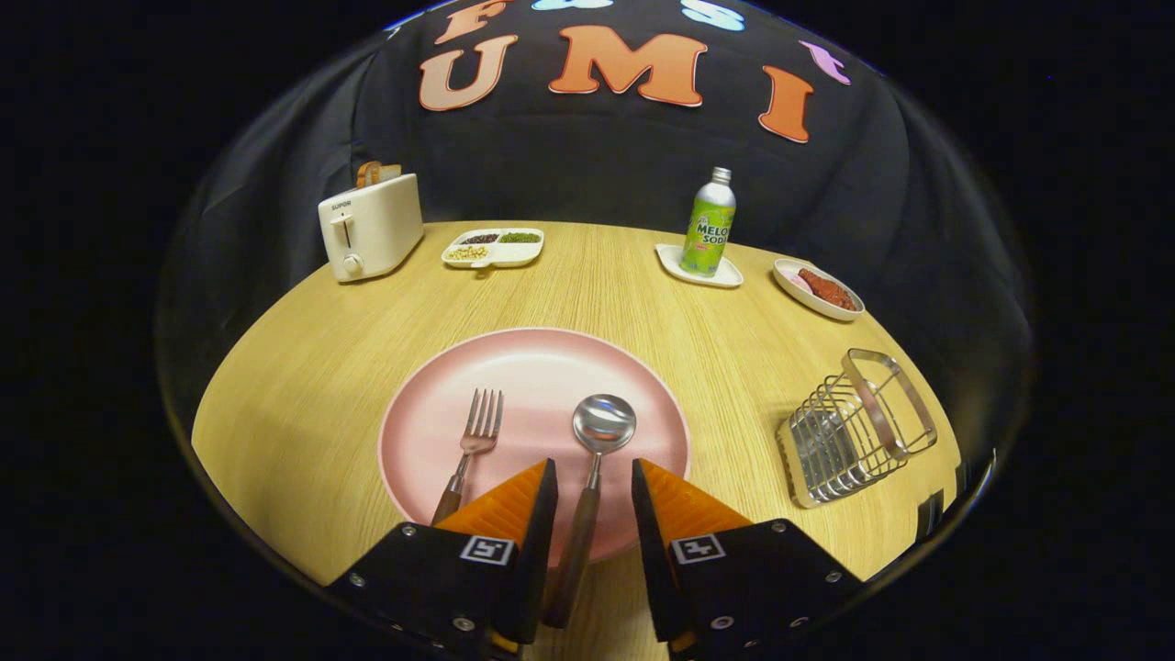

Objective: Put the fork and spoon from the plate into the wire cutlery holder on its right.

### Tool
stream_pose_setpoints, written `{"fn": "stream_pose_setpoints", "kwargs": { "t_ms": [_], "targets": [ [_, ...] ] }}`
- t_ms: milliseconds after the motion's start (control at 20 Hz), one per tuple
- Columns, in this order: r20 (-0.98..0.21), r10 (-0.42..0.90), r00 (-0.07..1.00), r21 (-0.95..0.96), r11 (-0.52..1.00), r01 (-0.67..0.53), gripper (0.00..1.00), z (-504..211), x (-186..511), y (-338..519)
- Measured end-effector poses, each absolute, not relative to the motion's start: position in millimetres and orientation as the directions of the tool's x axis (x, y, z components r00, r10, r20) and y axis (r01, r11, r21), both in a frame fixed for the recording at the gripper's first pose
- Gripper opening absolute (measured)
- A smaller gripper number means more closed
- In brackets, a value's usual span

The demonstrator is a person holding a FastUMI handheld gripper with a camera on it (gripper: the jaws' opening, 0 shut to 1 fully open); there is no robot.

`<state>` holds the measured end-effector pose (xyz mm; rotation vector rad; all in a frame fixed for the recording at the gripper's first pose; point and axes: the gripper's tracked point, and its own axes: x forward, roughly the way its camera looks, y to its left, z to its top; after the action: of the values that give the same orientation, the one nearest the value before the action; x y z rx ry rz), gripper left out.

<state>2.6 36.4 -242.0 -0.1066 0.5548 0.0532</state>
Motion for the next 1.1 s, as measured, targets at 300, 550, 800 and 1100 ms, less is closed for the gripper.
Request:
{"fn": "stream_pose_setpoints", "kwargs": {
  "t_ms": [300, 550, 800, 1100],
  "targets": [
    [-0.559, 0.022, 0.829, -0.093, 0.992, -0.089, 0.18, -251.5, 3.9, 37.0],
    [-0.565, -0.001, 0.825, -0.144, 0.985, -0.098, 0.05, -248.9, 7.1, 35.5],
    [-0.572, 0.019, 0.82, -0.087, 0.993, -0.084, 0.03, -232.2, 6.6, 29.3],
    [-0.546, 0.039, 0.837, -0.088, 0.991, -0.104, 0.03, -197.2, 0.2, 12.3]
  ]
}}
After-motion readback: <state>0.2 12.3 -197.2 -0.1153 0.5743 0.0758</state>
